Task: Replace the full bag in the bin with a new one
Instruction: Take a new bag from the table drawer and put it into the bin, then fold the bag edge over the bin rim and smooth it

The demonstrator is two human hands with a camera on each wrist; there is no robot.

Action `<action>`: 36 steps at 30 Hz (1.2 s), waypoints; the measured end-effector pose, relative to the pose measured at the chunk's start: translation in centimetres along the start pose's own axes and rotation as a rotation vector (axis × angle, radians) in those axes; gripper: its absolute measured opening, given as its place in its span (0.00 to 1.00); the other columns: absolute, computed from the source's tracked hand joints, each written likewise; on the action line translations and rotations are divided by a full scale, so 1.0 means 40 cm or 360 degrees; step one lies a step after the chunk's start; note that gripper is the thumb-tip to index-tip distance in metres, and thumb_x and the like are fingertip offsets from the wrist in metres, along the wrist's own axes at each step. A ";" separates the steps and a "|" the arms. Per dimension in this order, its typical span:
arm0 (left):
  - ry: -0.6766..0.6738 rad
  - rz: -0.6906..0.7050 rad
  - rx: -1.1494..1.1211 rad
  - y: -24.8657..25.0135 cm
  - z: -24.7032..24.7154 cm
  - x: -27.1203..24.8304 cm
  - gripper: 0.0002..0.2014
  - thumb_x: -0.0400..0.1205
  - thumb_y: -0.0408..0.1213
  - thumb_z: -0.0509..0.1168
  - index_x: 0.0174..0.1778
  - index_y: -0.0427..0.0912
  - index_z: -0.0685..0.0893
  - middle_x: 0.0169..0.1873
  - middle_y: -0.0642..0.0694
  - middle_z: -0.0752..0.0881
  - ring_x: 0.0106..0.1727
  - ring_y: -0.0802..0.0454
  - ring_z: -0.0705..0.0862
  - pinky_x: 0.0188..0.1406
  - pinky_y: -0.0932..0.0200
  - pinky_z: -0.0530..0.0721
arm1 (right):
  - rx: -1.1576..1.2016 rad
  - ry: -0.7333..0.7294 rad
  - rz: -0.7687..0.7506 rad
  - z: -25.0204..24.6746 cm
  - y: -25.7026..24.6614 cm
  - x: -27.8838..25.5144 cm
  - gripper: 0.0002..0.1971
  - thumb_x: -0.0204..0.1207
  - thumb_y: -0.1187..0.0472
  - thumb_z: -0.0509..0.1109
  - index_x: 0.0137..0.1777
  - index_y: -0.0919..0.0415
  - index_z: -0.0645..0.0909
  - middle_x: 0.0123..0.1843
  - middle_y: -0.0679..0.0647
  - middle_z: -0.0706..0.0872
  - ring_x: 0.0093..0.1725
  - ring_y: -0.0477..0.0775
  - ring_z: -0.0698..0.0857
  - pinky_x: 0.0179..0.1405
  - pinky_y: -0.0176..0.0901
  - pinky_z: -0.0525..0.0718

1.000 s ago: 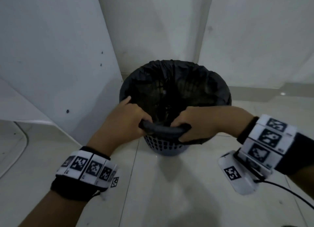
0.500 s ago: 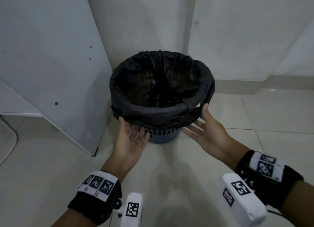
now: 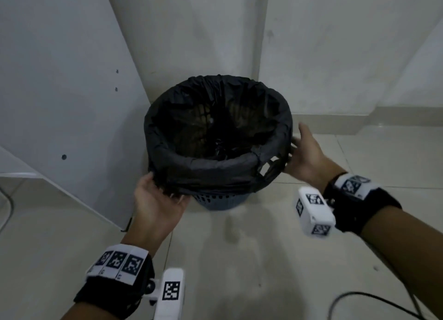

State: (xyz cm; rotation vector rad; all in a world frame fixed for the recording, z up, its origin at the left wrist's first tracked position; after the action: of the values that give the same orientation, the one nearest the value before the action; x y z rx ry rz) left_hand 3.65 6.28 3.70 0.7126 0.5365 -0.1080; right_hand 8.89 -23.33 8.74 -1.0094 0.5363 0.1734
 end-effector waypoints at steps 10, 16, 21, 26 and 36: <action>0.0091 -0.0016 0.0237 0.078 0.024 0.088 0.23 0.92 0.45 0.47 0.75 0.42 0.79 0.67 0.40 0.85 0.55 0.41 0.88 0.46 0.46 0.85 | -0.0074 0.0224 -0.0032 -0.061 -0.003 0.091 0.13 0.89 0.51 0.56 0.51 0.52 0.81 0.50 0.51 0.84 0.46 0.54 0.83 0.42 0.53 0.83; 0.0158 0.0177 0.0407 0.155 0.056 0.115 0.21 0.91 0.49 0.54 0.77 0.47 0.78 0.68 0.42 0.85 0.67 0.41 0.84 0.62 0.45 0.85 | -0.0090 0.0127 -0.0139 -0.047 -0.011 0.088 0.18 0.88 0.48 0.59 0.69 0.57 0.80 0.55 0.52 0.87 0.47 0.53 0.86 0.36 0.47 0.88; 0.0344 0.0296 0.0339 0.154 0.023 0.113 0.21 0.91 0.45 0.54 0.80 0.46 0.75 0.68 0.46 0.85 0.65 0.44 0.85 0.57 0.51 0.87 | 0.0004 0.0198 -0.0098 -0.052 0.048 0.034 0.28 0.89 0.41 0.44 0.70 0.59 0.75 0.56 0.53 0.84 0.50 0.55 0.84 0.51 0.54 0.83; 0.0386 0.0320 0.0313 0.008 0.005 -0.038 0.21 0.89 0.56 0.53 0.75 0.54 0.76 0.64 0.54 0.83 0.60 0.53 0.83 0.52 0.56 0.80 | -0.0235 -0.0056 0.0065 -0.038 0.213 -0.106 0.34 0.80 0.29 0.50 0.59 0.59 0.79 0.52 0.57 0.83 0.47 0.59 0.83 0.65 0.66 0.82; 0.0156 0.0061 0.0224 -0.137 0.031 -0.128 0.19 0.82 0.58 0.67 0.59 0.48 0.84 0.54 0.55 0.86 0.55 0.55 0.86 0.53 0.59 0.87 | 0.0010 -0.0297 0.0017 0.079 0.260 -0.176 0.13 0.82 0.51 0.68 0.48 0.63 0.77 0.48 0.60 0.86 0.43 0.55 0.90 0.56 0.53 0.90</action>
State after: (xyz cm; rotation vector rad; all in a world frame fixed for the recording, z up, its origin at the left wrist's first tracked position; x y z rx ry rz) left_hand -1.72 0.89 3.81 0.8683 0.6132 -0.0758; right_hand 0.02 -14.41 5.71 -0.9729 0.3721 0.2722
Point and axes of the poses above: each hand's wrist, its own x-axis towards the middle knuckle, its own z-axis out of the palm, y = z × x, the point moved 4 cm from there along x, towards the middle knuckle
